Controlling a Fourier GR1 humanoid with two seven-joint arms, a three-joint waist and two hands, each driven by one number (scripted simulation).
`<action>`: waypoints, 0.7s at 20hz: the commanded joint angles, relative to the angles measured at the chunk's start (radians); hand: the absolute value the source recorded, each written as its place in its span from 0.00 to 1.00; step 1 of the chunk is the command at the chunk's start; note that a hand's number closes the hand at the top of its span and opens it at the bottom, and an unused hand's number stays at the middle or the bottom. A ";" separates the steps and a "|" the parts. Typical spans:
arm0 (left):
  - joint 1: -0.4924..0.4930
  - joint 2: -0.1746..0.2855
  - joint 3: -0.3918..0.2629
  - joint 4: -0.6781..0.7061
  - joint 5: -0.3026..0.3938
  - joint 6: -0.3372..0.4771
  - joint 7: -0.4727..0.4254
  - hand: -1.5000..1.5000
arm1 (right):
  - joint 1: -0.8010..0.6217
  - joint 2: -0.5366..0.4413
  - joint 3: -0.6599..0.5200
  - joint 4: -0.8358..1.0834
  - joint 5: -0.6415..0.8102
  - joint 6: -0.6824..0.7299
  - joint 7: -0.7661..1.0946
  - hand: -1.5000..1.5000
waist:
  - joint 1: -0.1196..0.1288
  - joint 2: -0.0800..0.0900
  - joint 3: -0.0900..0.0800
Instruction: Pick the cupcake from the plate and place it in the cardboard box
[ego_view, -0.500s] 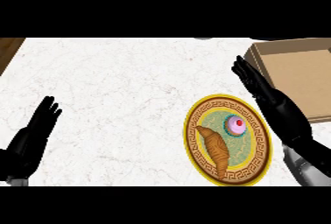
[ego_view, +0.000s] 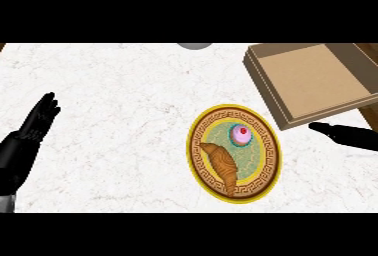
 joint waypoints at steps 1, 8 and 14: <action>-0.024 0.010 -0.055 -0.025 -0.063 -0.016 -0.015 0.50 | 0.133 -0.071 -0.049 -0.080 0.138 -0.154 0.172 0.00 | 0.010 0.000 0.001; -0.131 -0.026 -0.101 0.052 -0.098 -0.054 -0.042 0.50 | 0.290 -0.226 0.075 -0.391 0.457 -0.098 0.446 0.00 | 0.079 0.015 0.001; -0.179 -0.031 -0.097 0.036 -0.071 -0.088 -0.009 0.50 | 0.289 -0.357 0.145 -0.522 0.483 0.190 0.789 0.00 | 0.129 0.020 0.000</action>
